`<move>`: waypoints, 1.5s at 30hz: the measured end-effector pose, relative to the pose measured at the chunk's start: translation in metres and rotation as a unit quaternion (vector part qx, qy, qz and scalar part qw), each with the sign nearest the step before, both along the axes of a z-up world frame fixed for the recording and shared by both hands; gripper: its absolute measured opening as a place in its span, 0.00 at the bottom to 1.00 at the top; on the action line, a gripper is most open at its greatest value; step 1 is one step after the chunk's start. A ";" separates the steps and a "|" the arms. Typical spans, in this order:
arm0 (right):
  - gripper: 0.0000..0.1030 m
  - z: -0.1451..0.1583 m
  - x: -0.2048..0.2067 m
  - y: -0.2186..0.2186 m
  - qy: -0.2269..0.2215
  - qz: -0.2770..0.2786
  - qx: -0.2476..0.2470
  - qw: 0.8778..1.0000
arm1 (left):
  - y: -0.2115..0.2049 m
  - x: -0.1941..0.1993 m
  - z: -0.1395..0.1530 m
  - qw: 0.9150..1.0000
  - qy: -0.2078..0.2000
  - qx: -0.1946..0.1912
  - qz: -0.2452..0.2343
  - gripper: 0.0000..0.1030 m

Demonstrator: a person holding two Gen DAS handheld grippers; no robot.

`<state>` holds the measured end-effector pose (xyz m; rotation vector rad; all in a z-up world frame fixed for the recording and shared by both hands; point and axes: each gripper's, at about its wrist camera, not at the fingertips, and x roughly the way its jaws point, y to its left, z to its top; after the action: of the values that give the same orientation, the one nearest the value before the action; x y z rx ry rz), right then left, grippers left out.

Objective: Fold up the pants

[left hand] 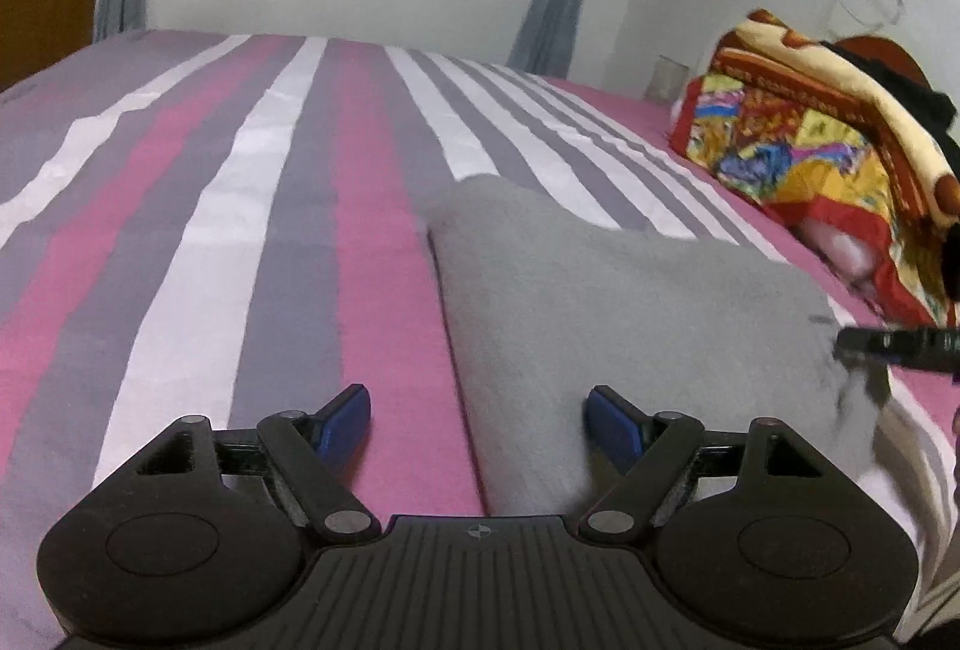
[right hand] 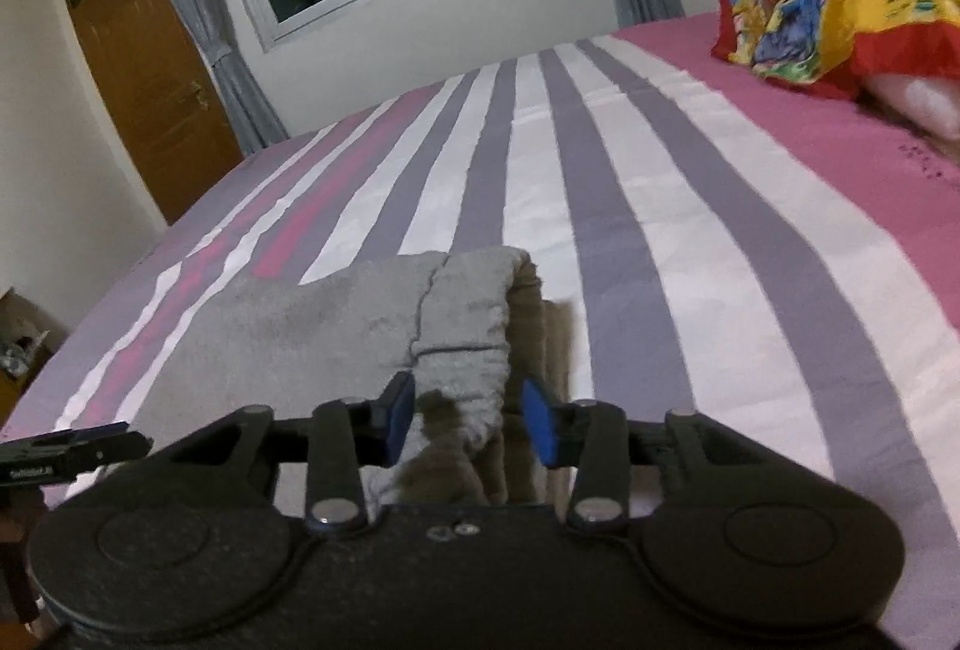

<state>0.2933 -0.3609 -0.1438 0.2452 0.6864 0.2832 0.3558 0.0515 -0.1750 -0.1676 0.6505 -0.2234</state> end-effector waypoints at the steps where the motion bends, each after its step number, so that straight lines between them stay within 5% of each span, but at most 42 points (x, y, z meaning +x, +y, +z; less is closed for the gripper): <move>1: 0.35 -0.001 0.003 0.003 0.002 0.002 -0.010 1.000 | 0.000 0.005 -0.001 1.000 0.002 0.001 0.002 0.77; 3: 0.23 -0.008 0.011 0.007 0.027 0.001 -0.034 0.999 | -0.003 0.018 -0.010 0.999 0.033 0.013 0.000 0.77; 14: 0.33 -0.003 0.009 0.012 0.026 -0.006 -0.073 0.997 | -0.005 0.032 -0.006 0.999 0.028 0.026 -0.013 0.81; 26: 0.41 0.005 0.035 0.014 -0.004 -0.010 -0.079 0.997 | -0.022 0.104 0.008 0.998 0.011 0.045 -0.038 0.81; 30: 0.41 0.004 0.042 0.012 0.005 -0.012 -0.075 0.997 | -0.034 0.121 -0.004 0.996 0.052 0.072 -0.032 0.81; 34: 0.41 0.012 0.026 0.004 0.000 -0.022 -0.052 0.998 | -0.028 0.086 0.005 0.999 0.018 0.049 -0.016 0.81; 40: 0.42 0.006 -0.029 -0.043 0.026 -0.046 0.108 0.993 | 0.020 -0.028 -0.009 0.999 -0.024 0.028 0.017 0.81; 45: 0.40 -0.004 -0.051 -0.044 0.049 -0.044 0.169 0.983 | 0.033 -0.091 -0.014 0.999 -0.024 0.028 0.016 0.80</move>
<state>0.2426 -0.4054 -0.1480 0.6147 0.7202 0.3047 0.2644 0.0850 -0.1894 -0.1173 0.6049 -0.1781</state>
